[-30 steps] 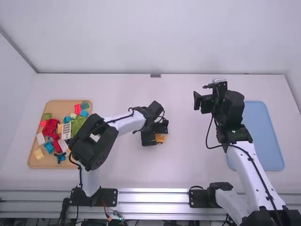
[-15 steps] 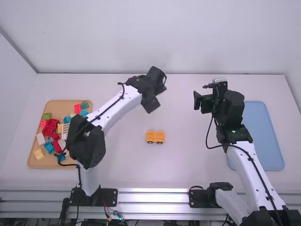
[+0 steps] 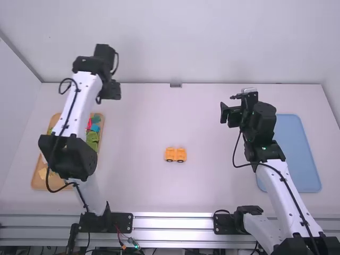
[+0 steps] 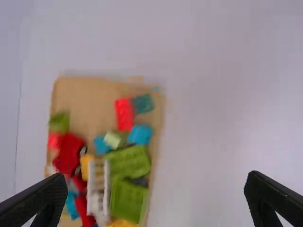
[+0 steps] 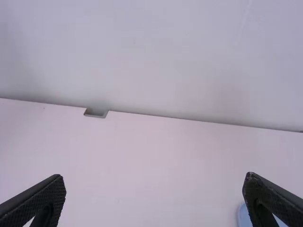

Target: Assemble lego blocks to make yellow taxi

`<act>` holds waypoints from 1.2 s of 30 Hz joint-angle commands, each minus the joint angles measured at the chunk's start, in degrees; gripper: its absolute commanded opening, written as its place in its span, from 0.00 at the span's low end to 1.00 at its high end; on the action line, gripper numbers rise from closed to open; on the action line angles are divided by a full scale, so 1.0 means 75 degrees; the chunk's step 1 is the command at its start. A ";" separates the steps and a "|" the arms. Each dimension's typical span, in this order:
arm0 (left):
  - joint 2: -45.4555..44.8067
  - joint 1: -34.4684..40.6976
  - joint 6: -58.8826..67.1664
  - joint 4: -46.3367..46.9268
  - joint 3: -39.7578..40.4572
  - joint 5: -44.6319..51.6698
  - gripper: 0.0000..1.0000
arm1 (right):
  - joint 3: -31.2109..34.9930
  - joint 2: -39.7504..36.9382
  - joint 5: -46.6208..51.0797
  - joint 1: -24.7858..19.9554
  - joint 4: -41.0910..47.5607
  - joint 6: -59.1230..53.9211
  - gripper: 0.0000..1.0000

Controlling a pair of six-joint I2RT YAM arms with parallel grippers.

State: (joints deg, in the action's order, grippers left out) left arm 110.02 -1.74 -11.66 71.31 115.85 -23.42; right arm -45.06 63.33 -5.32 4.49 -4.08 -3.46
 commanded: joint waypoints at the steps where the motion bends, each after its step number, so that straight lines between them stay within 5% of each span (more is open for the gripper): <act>1: -0.0286 -0.0702 -0.0895 0.0143 -0.0111 -0.0079 0.99 | -0.0242 0.0058 0.0087 -0.0015 -0.0012 0.0003 0.98; 13: -0.0574 -0.3555 -0.0434 -0.0050 -0.1256 0.1769 0.99 | -0.0242 0.0058 0.0087 -0.0079 0.0017 0.0009 0.98; 21: -0.2489 -0.4893 0.0463 -0.2130 -0.4173 0.3523 0.99 | -0.0242 0.0058 0.0087 -0.0329 0.0029 0.0038 0.98; 27: -0.3057 -0.5928 0.0714 -0.2949 -0.5485 0.2833 0.99 | -0.0239 0.0058 0.0085 -0.0411 0.0128 0.0035 0.98; 36: -0.2375 -0.7557 0.2136 -0.3614 -0.6400 0.2748 0.99 | -0.0242 0.0058 0.0085 -0.0402 0.0172 0.0035 0.99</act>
State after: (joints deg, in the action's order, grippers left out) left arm 91.44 -56.77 0.45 43.88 69.04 -2.17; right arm -45.06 63.33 -4.93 1.50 -2.46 -3.31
